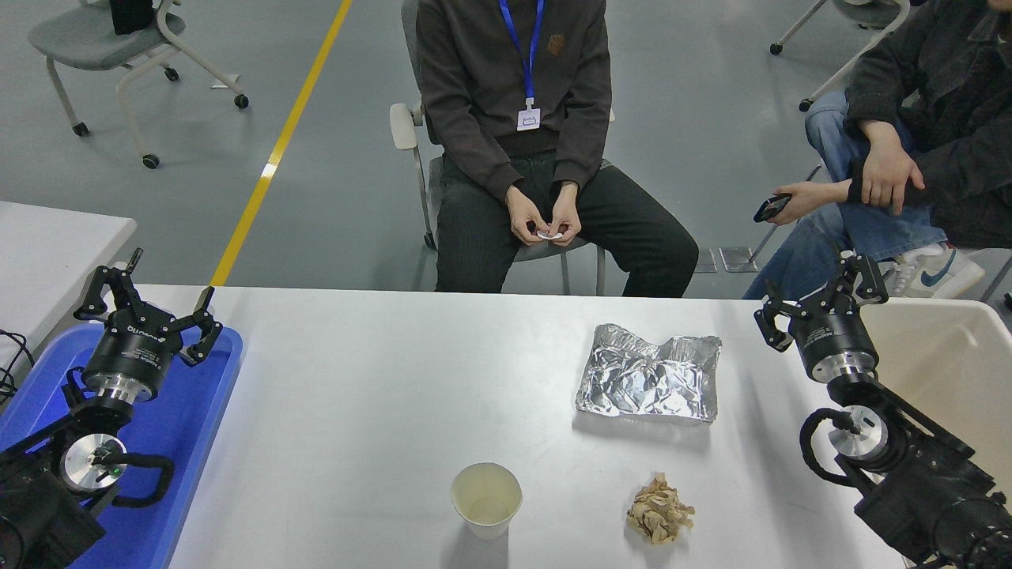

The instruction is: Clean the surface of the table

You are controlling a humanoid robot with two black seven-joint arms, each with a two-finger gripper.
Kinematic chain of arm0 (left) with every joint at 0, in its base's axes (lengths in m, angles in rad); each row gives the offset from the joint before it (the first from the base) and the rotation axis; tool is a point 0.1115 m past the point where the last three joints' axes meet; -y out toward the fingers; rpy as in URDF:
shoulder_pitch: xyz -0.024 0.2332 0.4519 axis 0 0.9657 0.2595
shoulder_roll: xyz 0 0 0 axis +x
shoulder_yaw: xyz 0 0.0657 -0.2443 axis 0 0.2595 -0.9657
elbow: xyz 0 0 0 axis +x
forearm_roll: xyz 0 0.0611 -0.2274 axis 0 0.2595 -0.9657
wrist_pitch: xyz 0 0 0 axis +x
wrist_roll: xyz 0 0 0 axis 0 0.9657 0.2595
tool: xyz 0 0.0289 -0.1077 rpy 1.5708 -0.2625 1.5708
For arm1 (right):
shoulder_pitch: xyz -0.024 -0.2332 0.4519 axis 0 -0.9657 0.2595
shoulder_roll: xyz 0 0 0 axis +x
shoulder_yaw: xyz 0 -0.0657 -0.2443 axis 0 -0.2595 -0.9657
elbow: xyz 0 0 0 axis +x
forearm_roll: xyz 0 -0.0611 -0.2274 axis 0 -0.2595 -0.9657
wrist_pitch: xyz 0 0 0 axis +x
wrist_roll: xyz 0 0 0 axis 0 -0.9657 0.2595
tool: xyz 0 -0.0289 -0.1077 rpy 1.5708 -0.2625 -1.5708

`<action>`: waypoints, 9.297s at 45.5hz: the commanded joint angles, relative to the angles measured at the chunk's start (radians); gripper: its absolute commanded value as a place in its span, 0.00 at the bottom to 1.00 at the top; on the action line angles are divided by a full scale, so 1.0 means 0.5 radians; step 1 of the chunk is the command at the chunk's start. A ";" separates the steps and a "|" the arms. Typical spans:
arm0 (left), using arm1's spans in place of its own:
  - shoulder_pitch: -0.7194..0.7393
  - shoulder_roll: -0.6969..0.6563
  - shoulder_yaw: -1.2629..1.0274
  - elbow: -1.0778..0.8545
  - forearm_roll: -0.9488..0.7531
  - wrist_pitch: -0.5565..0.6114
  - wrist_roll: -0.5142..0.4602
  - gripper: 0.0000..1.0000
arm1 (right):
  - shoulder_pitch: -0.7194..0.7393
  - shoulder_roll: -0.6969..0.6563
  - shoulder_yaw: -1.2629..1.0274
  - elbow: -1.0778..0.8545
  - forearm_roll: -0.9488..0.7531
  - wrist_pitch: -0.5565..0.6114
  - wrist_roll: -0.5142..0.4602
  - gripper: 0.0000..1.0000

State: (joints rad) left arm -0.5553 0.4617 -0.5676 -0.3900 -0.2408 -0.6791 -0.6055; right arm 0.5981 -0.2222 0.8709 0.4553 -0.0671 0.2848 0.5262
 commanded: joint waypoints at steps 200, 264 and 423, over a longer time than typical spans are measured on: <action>0.000 0.000 0.000 -0.002 0.000 0.002 0.002 1.00 | 1.421 0.389 -2.319 1.357 -0.829 0.093 -1.801 0.94; 0.000 0.000 0.000 -0.002 0.000 0.002 0.002 1.00 | 1.270 0.337 -2.288 1.403 -1.127 0.167 -1.727 0.00; 0.000 0.000 0.000 0.001 0.000 0.002 0.002 1.00 | 0.746 -1.562 -1.935 0.249 -1.047 0.467 -0.847 0.00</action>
State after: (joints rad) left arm -0.5553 0.4619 -0.5676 -0.3904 -0.2409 -0.6780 -0.6050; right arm 1.1446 -1.0919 -0.1752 0.7883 -0.6356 0.5329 0.0544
